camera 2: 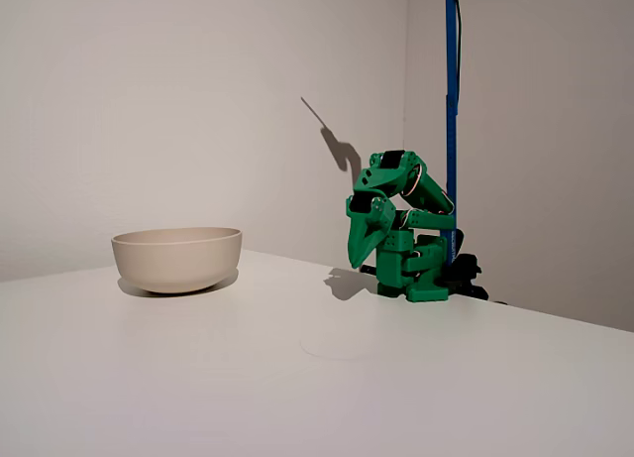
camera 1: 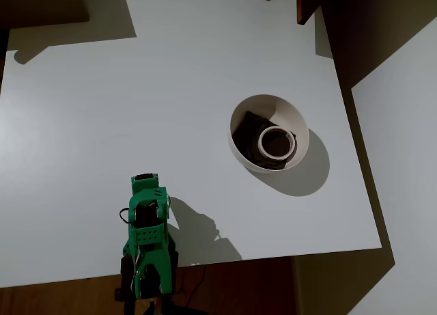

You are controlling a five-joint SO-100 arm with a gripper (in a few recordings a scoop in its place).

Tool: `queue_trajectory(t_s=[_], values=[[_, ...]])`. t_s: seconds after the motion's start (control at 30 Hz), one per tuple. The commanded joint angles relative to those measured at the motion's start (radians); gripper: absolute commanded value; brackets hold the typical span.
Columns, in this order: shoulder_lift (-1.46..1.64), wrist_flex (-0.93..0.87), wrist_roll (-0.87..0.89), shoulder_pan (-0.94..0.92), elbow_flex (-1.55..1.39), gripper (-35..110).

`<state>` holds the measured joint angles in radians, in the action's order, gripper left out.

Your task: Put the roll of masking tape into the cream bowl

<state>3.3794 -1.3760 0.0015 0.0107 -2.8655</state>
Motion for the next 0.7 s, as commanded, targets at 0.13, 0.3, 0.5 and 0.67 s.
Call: queue_trajectory(t_s=[0.13, 0.3, 0.5, 0.67], values=[[0.011, -0.011, 0.015, 0.009, -0.044, -8], [0.011, -0.011, 0.015, 0.018, -0.044, -8], [0.011, -0.011, 0.023, 0.008, -0.046, -4], [0.011, -0.011, 0.025, 0.005, -0.046, -3]])
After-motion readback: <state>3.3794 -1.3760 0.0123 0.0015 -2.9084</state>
